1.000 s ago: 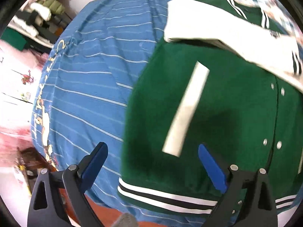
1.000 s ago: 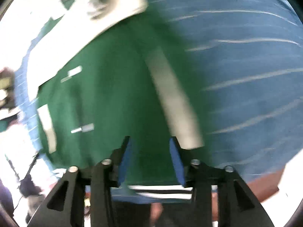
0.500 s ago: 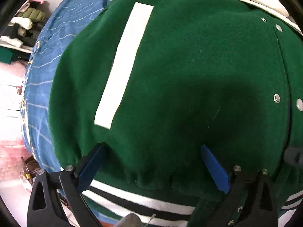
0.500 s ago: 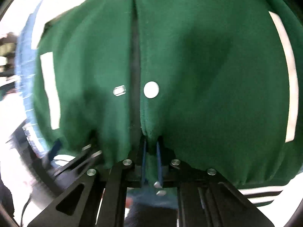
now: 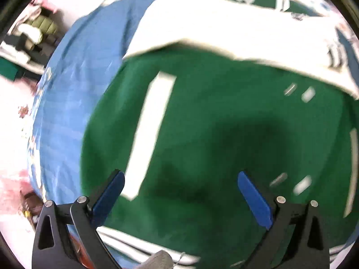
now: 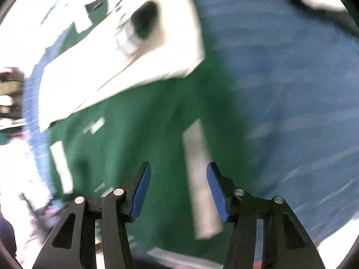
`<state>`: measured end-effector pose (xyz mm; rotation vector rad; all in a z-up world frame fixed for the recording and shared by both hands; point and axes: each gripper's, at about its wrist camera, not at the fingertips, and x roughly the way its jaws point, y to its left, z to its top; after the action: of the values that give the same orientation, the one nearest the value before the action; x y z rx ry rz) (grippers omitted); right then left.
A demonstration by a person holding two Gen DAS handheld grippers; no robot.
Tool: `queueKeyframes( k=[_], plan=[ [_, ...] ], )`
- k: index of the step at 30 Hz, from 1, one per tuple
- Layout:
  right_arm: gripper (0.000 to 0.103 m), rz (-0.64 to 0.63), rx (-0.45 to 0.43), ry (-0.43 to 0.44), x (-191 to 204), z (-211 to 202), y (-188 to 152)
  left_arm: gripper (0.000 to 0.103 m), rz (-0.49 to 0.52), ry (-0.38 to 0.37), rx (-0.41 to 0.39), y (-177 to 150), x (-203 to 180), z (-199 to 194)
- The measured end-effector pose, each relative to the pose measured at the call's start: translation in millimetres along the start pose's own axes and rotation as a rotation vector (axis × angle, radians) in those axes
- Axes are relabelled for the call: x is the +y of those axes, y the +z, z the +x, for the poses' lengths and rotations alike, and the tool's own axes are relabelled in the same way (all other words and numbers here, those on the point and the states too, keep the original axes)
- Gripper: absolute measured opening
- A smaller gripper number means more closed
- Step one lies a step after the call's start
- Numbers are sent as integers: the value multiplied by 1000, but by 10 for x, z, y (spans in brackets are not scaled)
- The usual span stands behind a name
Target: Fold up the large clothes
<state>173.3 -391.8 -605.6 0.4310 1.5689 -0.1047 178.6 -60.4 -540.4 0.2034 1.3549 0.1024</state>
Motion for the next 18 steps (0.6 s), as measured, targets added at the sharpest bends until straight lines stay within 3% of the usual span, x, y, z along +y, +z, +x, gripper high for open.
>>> queueKeyframes(
  k=[5, 8, 10, 14, 16, 18],
  plan=[
    [53, -151, -43, -134, -220, 65, 726, 103, 129, -31, -74, 495, -1053, 249],
    [33, -214, -50, -137, -319, 107, 894, 103, 220, 32, -67, 611, -1429, 563],
    [30, -198, -82, -109, -446, 40, 920, 103, 216, 24, -61, 638, -1423, 662],
    [29, 10, -194, -74, -1093, -300, 846, 103, 201, -45, -81, 592, -1202, 703],
    [29, 169, -163, 26, -1532, -253, 788, 103, 203, -58, -79, 596, -1230, 676],
    [30, 261, -115, 69, -1560, -93, 686, 103, 203, -58, -66, 627, -1359, 652]
  ],
)
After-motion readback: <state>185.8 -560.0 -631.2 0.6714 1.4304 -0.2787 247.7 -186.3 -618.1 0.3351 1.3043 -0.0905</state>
